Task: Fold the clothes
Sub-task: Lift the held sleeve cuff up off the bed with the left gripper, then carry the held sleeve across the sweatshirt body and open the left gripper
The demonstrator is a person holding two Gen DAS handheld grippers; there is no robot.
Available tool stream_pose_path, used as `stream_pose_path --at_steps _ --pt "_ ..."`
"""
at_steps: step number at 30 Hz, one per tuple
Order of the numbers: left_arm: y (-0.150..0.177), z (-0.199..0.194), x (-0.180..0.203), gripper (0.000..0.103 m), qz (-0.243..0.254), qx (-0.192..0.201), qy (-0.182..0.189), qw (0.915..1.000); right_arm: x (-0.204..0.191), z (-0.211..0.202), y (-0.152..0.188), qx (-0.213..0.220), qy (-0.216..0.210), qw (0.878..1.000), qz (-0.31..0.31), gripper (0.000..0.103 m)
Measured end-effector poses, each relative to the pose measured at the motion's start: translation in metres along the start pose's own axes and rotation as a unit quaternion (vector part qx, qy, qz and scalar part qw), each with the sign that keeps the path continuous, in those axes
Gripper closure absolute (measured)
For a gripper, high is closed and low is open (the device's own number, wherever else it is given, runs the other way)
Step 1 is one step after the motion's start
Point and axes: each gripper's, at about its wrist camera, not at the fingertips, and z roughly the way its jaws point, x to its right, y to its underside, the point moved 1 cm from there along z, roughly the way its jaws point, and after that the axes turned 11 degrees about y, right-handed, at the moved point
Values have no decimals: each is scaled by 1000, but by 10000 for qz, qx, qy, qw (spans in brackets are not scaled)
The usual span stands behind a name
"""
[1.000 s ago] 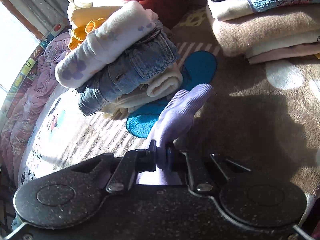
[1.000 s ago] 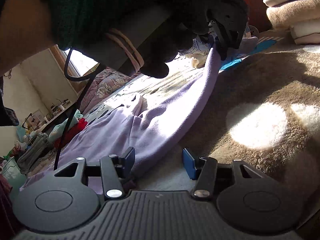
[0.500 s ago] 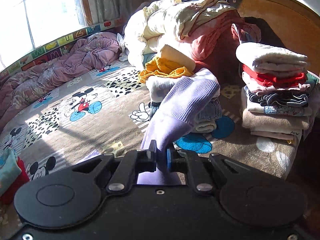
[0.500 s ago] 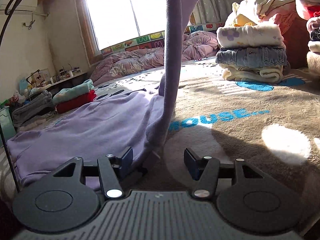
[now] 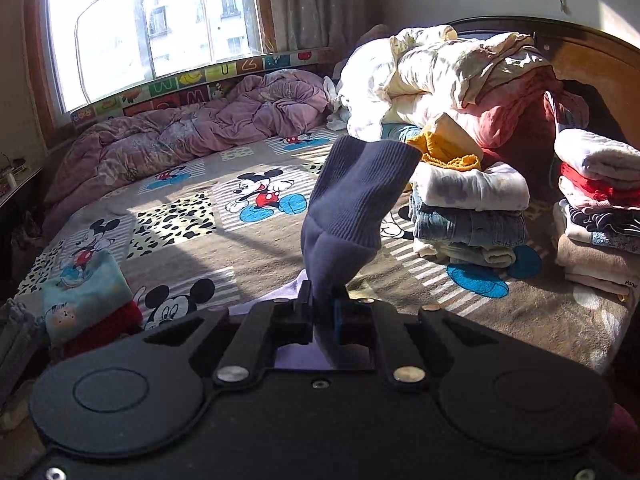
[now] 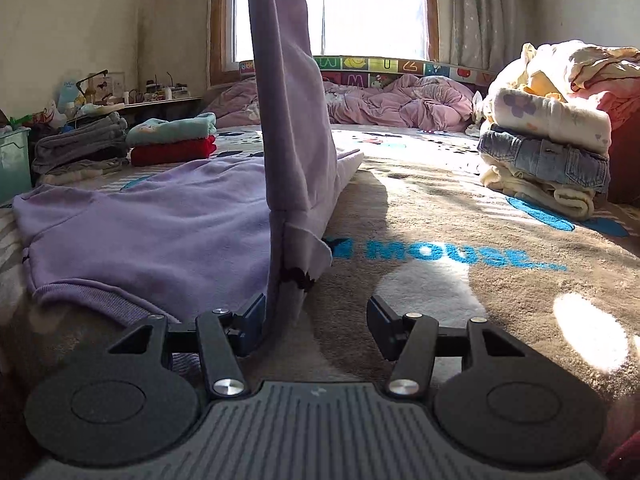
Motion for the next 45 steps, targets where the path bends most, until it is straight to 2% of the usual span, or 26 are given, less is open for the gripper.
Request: stream_pose_path --at_steps 6,10,14,17,22,31,38,45 --pt "26 -4 -42 95 -246 -15 -210 9995 -15 -5 0 99 59 9988 -480 48" --pt "46 -2 -61 95 -358 -122 -241 9990 -24 -17 -4 533 304 9938 -929 48" --pt "65 0 -75 95 -409 -289 -316 9982 -36 -35 -5 1153 92 9836 -1384 48" --pt "75 0 -86 95 -420 -350 -354 9979 -44 -37 -5 1288 -193 9786 -1590 48" --pt "85 -2 -97 95 -416 -392 -394 9976 -50 -31 -4 1102 -590 9787 -1628 48" --pt "110 10 -108 95 -267 -681 -579 9956 -61 -31 0 884 -902 9763 -1759 47" --pt "132 9 -109 95 -271 -894 -654 9935 -59 -33 -3 957 -731 9774 -1736 47" --pt "150 9 -119 95 -507 -888 -813 9914 -52 -28 -4 850 -1062 9798 -1463 47"
